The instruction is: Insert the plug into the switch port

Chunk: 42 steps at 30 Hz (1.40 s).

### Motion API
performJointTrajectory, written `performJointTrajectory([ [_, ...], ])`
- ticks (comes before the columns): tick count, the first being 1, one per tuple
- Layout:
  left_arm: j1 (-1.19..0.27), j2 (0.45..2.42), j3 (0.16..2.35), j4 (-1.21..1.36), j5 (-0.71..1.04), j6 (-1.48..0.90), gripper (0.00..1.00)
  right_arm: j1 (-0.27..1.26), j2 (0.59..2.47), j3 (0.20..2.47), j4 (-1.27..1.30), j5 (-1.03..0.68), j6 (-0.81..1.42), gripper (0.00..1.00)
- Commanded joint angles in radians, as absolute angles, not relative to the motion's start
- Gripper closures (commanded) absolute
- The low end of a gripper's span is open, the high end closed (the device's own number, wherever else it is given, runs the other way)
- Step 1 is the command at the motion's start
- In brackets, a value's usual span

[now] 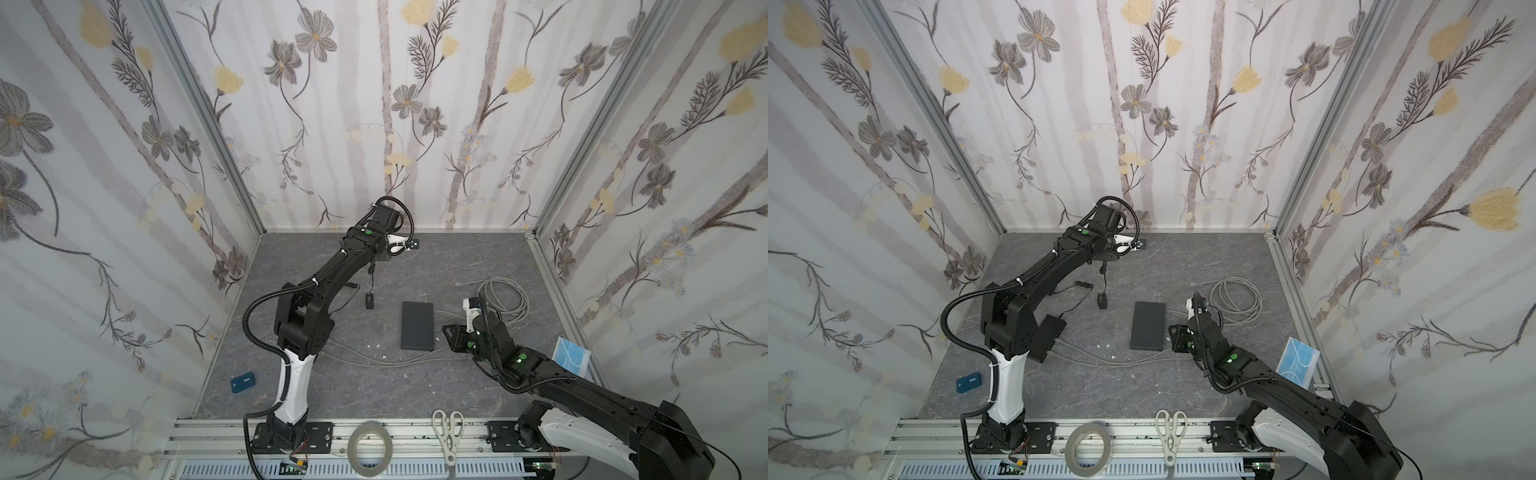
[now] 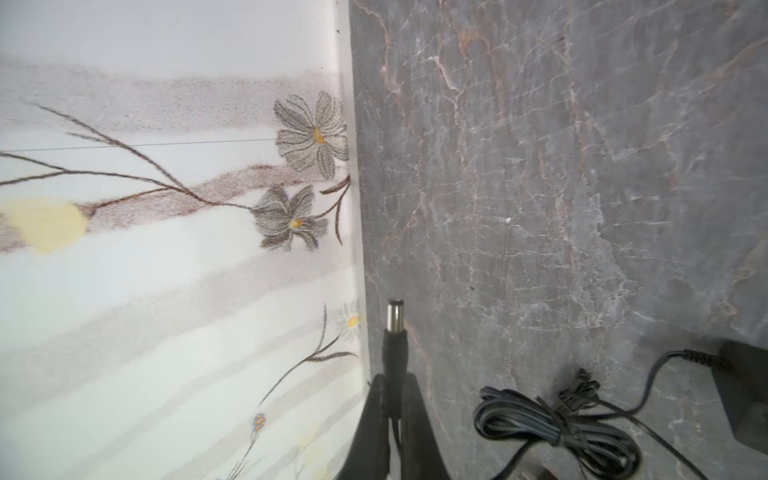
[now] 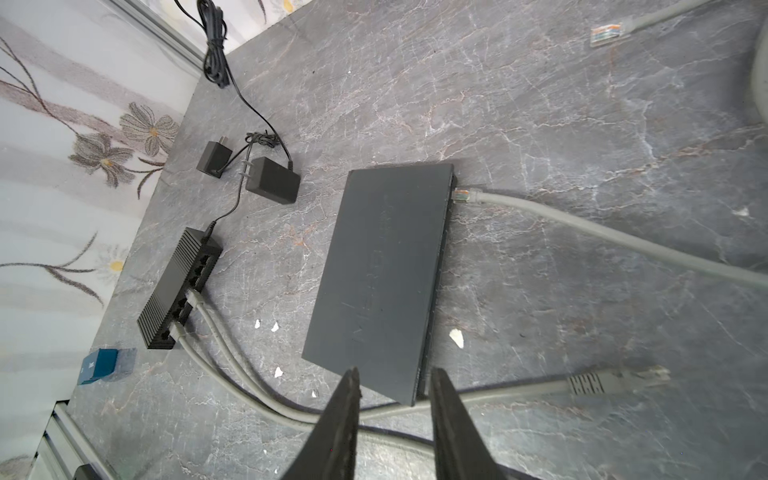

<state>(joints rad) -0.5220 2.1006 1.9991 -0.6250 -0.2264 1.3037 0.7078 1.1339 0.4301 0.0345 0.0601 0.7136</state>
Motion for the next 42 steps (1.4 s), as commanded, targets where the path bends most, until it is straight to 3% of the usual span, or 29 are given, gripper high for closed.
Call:
performJointTrajectory([
  [1, -0.520, 2.116, 2.046, -0.567, -0.295, 1.385, 1.00, 0.706, 1.103, 0.414, 0.032, 0.091, 0.706, 0.69],
  [10, -0.526, 2.139, 2.120, -0.516, -0.335, 1.408, 1.00, 0.695, 1.076, 0.410, 0.011, 0.094, 0.693, 0.69],
  [24, -0.669, 2.074, 1.695, -0.362, -0.204, 1.188, 1.00, 0.694, 1.061, 0.403, 0.007, 0.074, 0.678, 0.69],
  [30, -0.675, 2.117, 1.738, -0.324, -0.042, 1.053, 1.00, 0.694, 0.992, 0.380, -0.034, 0.091, 0.667, 0.69],
  [36, -0.677, 2.207, 1.855, -0.348, 0.010, 1.016, 1.00, 0.695, 0.914, 0.352, -0.091, 0.115, 0.666, 0.68],
  [42, -0.672, 2.207, 1.794, -0.332, 0.013, 1.015, 1.00, 0.693, 0.840, 0.323, -0.112, 0.129, 0.636, 0.68],
])
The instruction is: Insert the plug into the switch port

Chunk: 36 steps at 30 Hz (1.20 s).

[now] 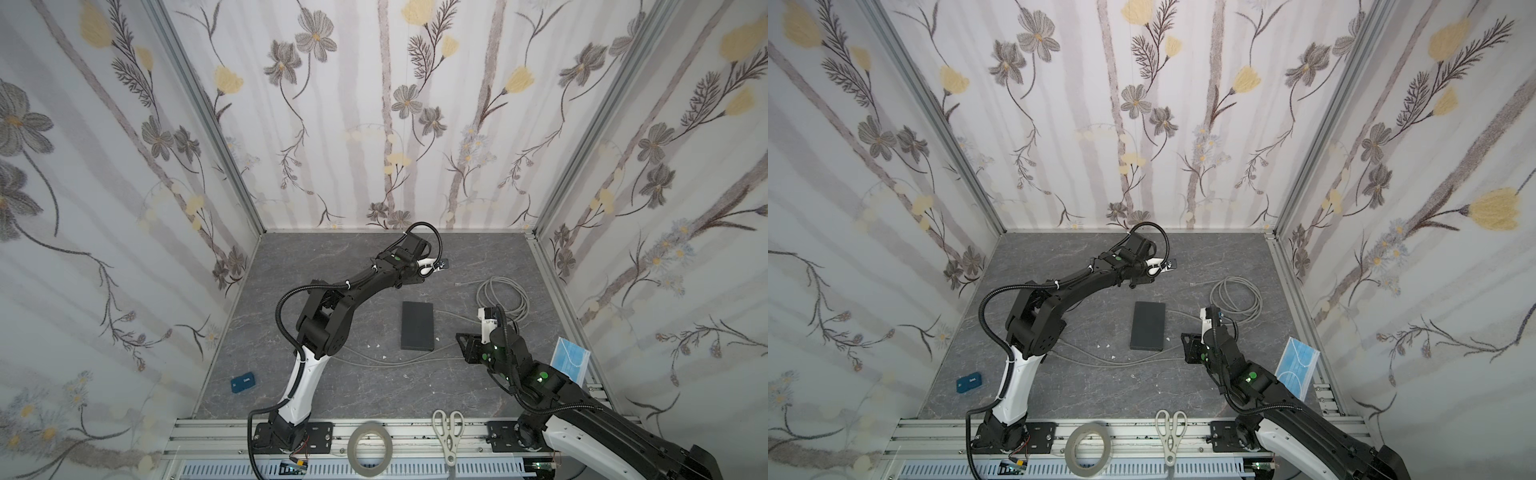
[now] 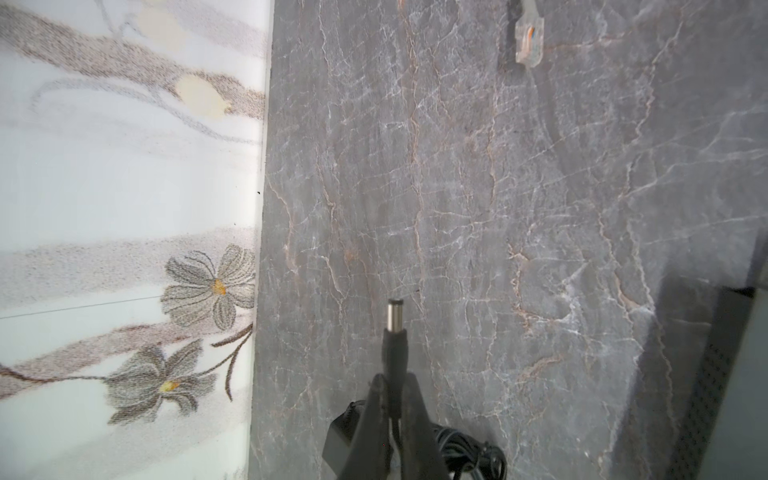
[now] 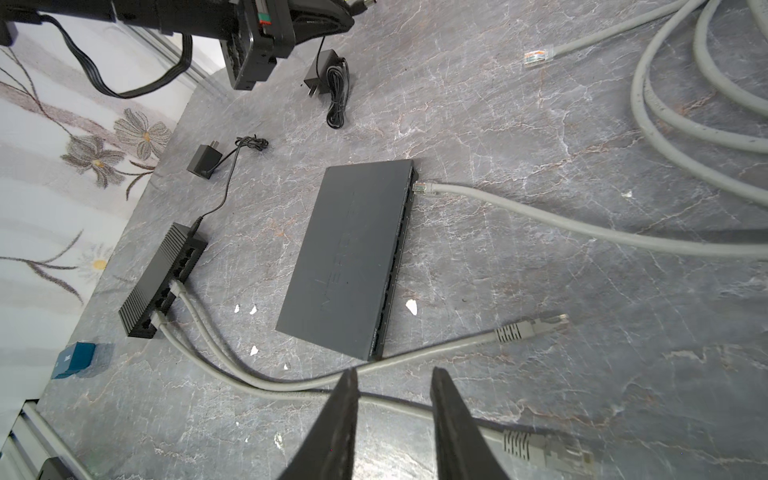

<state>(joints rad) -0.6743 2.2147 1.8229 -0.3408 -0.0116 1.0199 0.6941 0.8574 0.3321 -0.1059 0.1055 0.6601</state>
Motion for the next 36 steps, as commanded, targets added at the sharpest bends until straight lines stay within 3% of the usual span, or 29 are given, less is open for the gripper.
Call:
performJointTrajectory([
  [1, -0.669, 2.195, 1.772, -0.329, 0.011, 1.016, 1.00, 0.694, 0.836, 0.323, -0.111, 0.131, 0.627, 0.68],
  [10, -0.653, 1.975, 1.462, -0.307, -0.035, 1.078, 1.00, 0.696, 0.922, 0.380, -0.146, 0.079, 0.548, 0.59],
  [16, -0.657, 1.775, 1.180, -0.309, -0.042, 1.033, 1.00, 0.696, 0.973, 0.381, -0.102, 0.008, 0.537, 0.59],
  [21, -0.692, 1.664, 1.049, -0.330, -0.021, 0.999, 1.00, 0.695, 1.024, 0.414, -0.055, -0.151, 0.484, 0.56],
  [26, -0.775, 1.652, 1.026, -0.377, -0.043, 0.964, 1.00, 0.663, 1.084, 0.459, -0.069, -0.118, 0.478, 0.52],
  [36, -0.850, 1.705, 0.979, -0.414, -0.138, 0.934, 1.00, 0.518, 1.406, 0.634, 0.000, -0.289, 0.476, 0.51],
])
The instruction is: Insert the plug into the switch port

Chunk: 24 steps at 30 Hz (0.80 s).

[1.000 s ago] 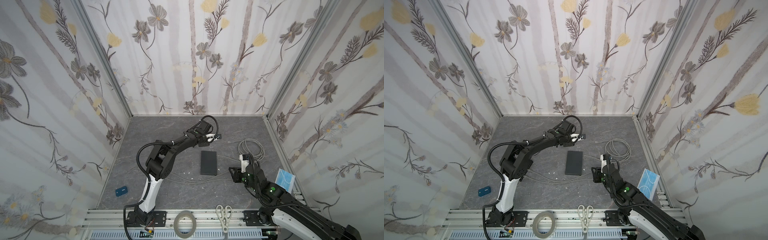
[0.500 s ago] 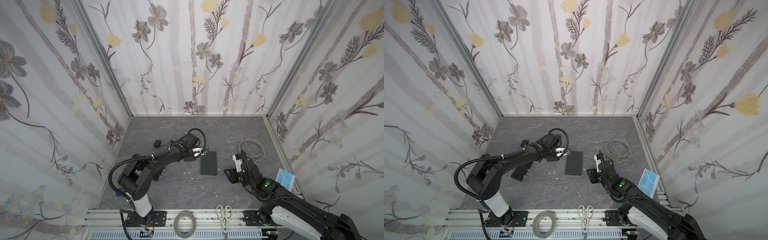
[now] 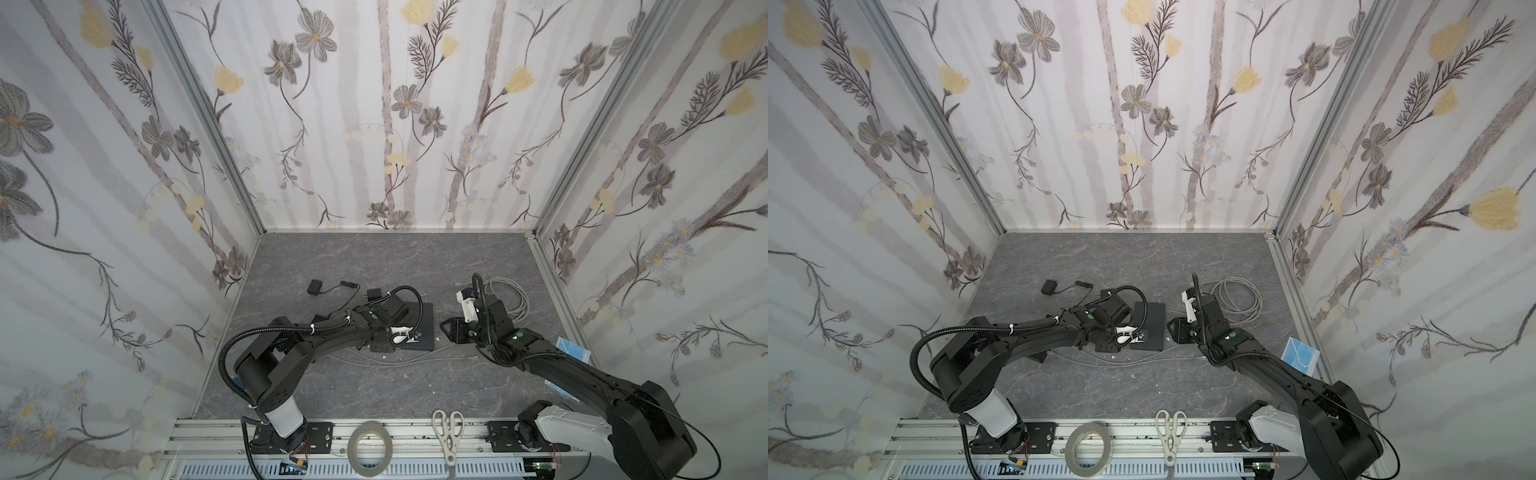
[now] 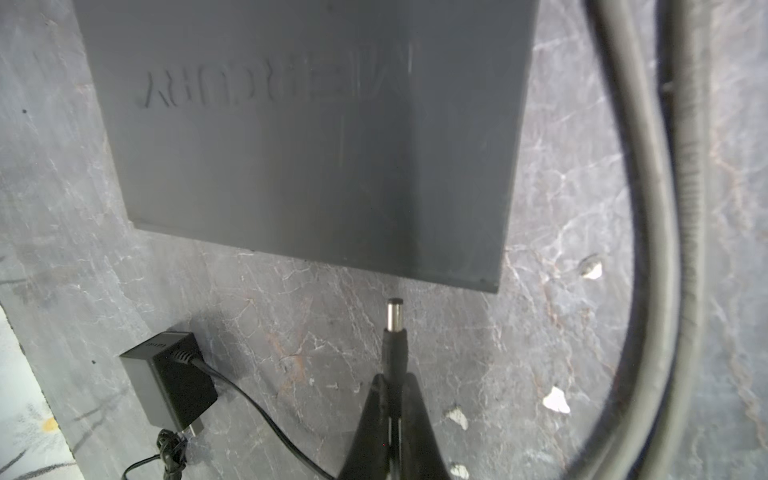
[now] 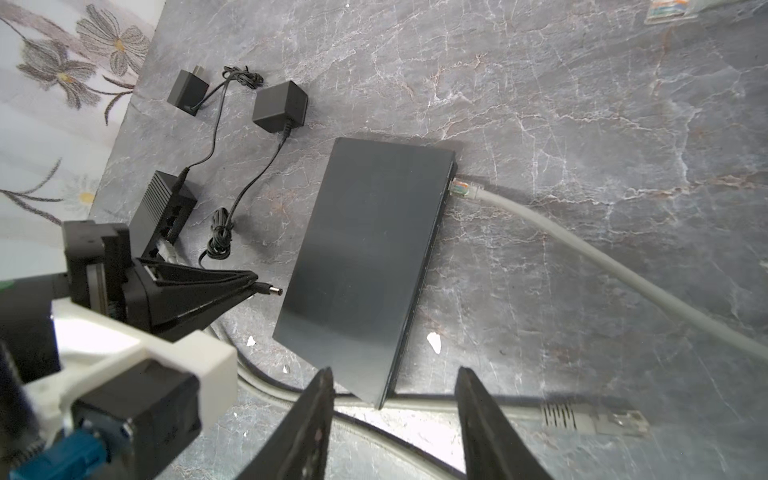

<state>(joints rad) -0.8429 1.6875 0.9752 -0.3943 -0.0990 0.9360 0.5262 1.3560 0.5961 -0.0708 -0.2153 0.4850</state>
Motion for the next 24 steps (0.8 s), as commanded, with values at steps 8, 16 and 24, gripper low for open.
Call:
performJointTrajectory([
  [8, -0.911, 1.788, 1.044, -0.457, -0.162, 0.932, 1.00, 0.509, 1.587, 0.719, 0.037, -0.297, 0.493, 0.53],
  [16, -0.943, 1.714, 1.034, -0.469, -0.073, 0.925, 1.00, 0.504, 1.708, 0.741, 0.061, -0.284, 0.483, 0.54],
  [24, -0.980, 1.650, 1.043, -0.524, -0.069, 0.864, 1.00, 0.505, 1.777, 0.792, 0.080, -0.306, 0.482, 0.54],
])
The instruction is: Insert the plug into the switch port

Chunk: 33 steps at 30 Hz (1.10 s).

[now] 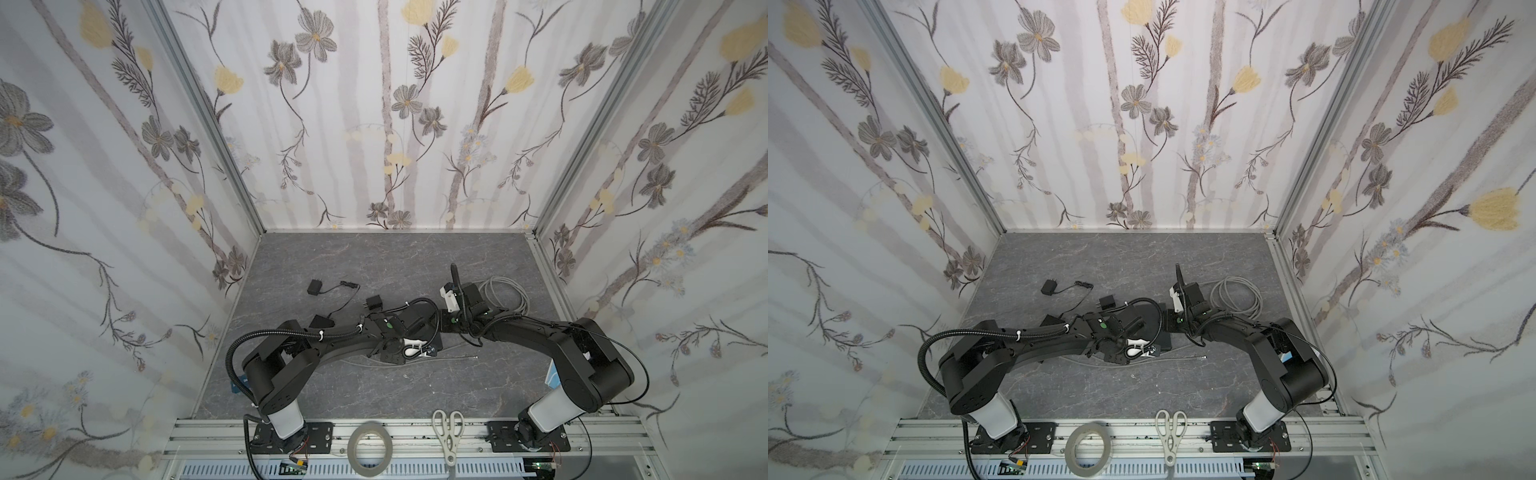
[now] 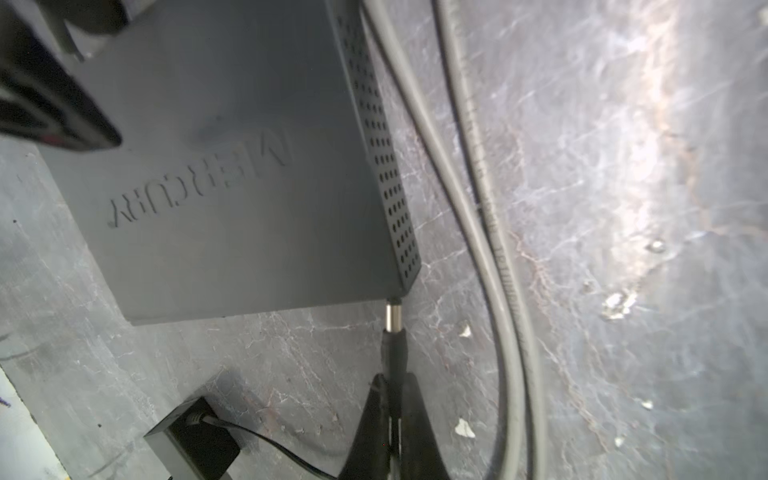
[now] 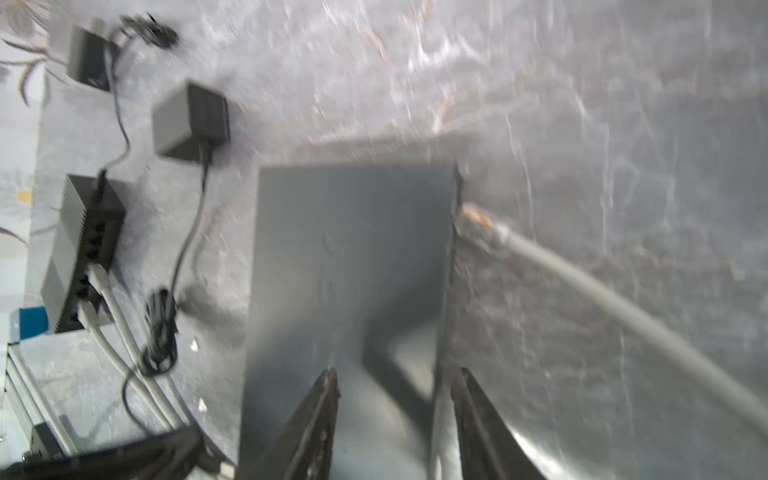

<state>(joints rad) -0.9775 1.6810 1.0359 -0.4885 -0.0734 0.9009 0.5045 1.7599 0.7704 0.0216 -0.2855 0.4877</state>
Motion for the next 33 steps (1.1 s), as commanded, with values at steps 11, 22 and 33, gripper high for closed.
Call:
performJointTrajectory([
  [11, -0.997, 1.532, 0.950, -0.472, -0.234, 0.627, 1.00, 0.499, 1.793, 0.843, 0.069, -0.354, 0.442, 0.54],
  [22, -0.997, 1.724, 0.940, -0.354, -0.249, 0.647, 1.00, 0.489, 1.488, 0.706, -0.064, -0.229, 0.393, 0.52],
  [33, -0.992, 1.671, 0.844, -0.214, -0.152, 0.622, 1.00, 0.465, 1.491, 0.654, -0.048, -0.300, 0.375, 0.52],
])
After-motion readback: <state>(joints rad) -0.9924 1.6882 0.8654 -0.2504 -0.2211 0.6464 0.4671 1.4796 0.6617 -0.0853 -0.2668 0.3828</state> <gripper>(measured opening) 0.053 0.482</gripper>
